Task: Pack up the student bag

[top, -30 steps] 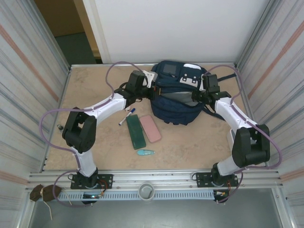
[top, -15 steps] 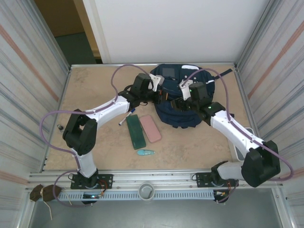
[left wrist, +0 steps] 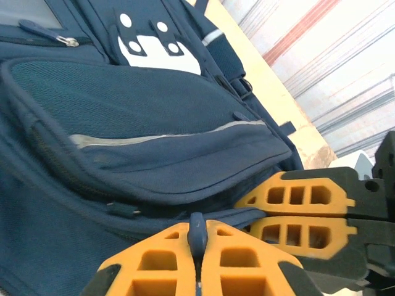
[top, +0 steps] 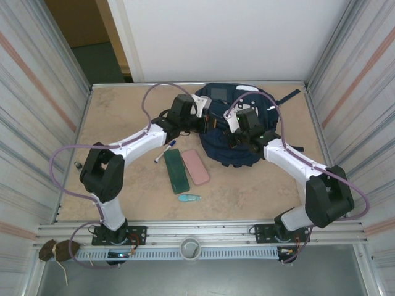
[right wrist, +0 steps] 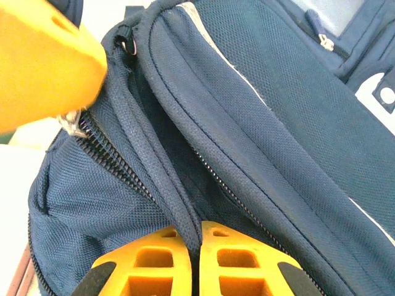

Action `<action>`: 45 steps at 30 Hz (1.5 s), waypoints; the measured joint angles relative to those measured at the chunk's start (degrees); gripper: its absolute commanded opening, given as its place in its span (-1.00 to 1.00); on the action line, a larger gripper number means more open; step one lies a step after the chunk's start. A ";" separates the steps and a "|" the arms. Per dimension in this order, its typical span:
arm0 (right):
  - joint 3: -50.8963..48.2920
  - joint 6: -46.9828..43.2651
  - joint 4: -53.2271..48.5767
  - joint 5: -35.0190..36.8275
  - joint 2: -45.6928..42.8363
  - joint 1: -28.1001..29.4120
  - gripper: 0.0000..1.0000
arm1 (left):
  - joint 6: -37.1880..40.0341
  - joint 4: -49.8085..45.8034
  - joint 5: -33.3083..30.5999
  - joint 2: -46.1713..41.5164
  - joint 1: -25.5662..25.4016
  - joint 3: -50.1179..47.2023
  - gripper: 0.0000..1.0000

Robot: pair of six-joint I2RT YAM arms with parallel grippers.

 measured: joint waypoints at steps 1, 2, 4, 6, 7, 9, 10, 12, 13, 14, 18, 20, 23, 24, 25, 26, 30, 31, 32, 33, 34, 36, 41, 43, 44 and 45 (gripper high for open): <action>-0.83 0.17 0.70 -0.42 -0.83 -0.46 -1.00 | -0.11 0.35 0.04 -0.13 0.70 -0.24 -1.00; -1.75 0.35 1.16 -1.11 -1.73 -1.05 -1.00 | -0.13 0.81 0.28 -0.13 1.79 -0.48 -1.00; -3.54 0.81 2.16 -3.72 -3.45 -2.58 -1.00 | -0.17 1.22 1.44 0.07 3.76 -0.72 -1.00; -5.07 1.44 3.30 -6.71 -5.05 -3.93 -1.00 | -0.28 1.66 3.41 0.85 5.55 -0.55 -1.00; -5.55 1.49 3.65 -7.91 -5.60 -4.46 -1.00 | -0.35 1.84 4.13 1.44 6.19 -0.28 -1.00; -6.10 1.70 3.91 -10.38 -6.25 -5.55 -1.00 | -0.44 2.08 5.68 3.63 7.67 1.14 -1.00; -6.14 1.79 3.89 -11.21 -6.34 -6.05 -1.00 | -0.52 2.19 6.03 4.79 8.22 2.10 -1.00; -6.14 2.12 3.87 -12.76 -6.36 -7.10 -1.00 | -0.55 2.47 6.19 8.04 9.40 4.79 -1.00; -6.14 2.34 3.80 -13.35 -6.36 -7.45 -1.00 | -0.55 2.60 6.14 9.29 9.81 5.79 -1.00; -6.14 2.49 3.74 -13.70 -6.36 -7.74 -1.00 | -0.55 2.82 6.10 10.62 10.32 6.80 -1.00; -6.12 2.95 3.19 -14.58 -6.34 -8.39 -1.00 | -0.52 3.04 5.18 14.49 11.28 9.77 -1.00; -6.05 2.99 2.86 -15.15 -6.32 -8.83 -1.00 | -0.46 2.78 3.82 17.42 11.67 12.92 -1.00; -4.87 3.26 2.71 -15.47 -5.31 -9.01 -1.00 | -0.42 1.81 3.96 21.09 11.93 17.00 -0.91; -4.28 3.45 2.49 -15.47 -4.87 -9.07 -1.00 | -0.33 1.60 3.93 21.57 11.93 17.51 -0.82; -3.65 3.93 2.14 -15.52 -4.28 -9.11 -1.00 | -0.20 1.57 3.91 21.88 11.93 17.73 -0.71; -2.95 4.55 1.55 -15.58 -3.72 -9.11 -1.00 | 0.07 1.53 3.63 21.90 11.93 17.70 -0.58; 0.22 6.75 -1.33 -15.67 -0.98 -9.07 -0.94 | 0.85 2.40 0.61 19.96 12.98 14.36 -0.22; 1.51 7.48 -2.16 -15.52 0.17 -8.96 -0.87 | 0.94 2.60 -0.09 18.64 13.57 12.31 -0.16; 3.10 7.96 -3.04 -15.26 1.68 -8.74 -0.80 | 0.83 2.64 -0.83 17.00 14.21 10.05 -0.12; 4.37 8.24 -3.63 -14.84 2.86 -8.35 -0.75 | 0.52 2.86 -1.22 15.45 14.67 8.00 -0.08; 5.68 8.70 -4.09 -14.14 4.26 -7.76 -0.67 | 0.31 3.02 -1.53 13.22 15.26 5.49 -0.05; 8.04 9.20 -4.74 -12.57 6.82 -6.58 -0.52 | -0.35 3.48 -2.05 8.22 15.93 0.48 -0.01; 12.20 9.16 -6.82 -10.82 11.30 -5.22 -0.28 | -1.64 5.44 -3.41 -4.02 14.38 -9.53 0.04; 13.42 8.87 -7.67 -10.49 12.20 -5.25 -0.26 | -1.81 5.90 -3.82 -6.99 13.49 -12.37 0.04; 14.23 8.74 -8.22 -10.49 12.74 -5.22 -0.25 | -1.86 6.05 -4.04 -8.31 12.94 -13.92 0.05; 14.93 8.57 -8.68 -10.47 13.22 -5.22 -0.25 | -1.86 6.10 -4.28 -9.14 12.52 -15.08 0.05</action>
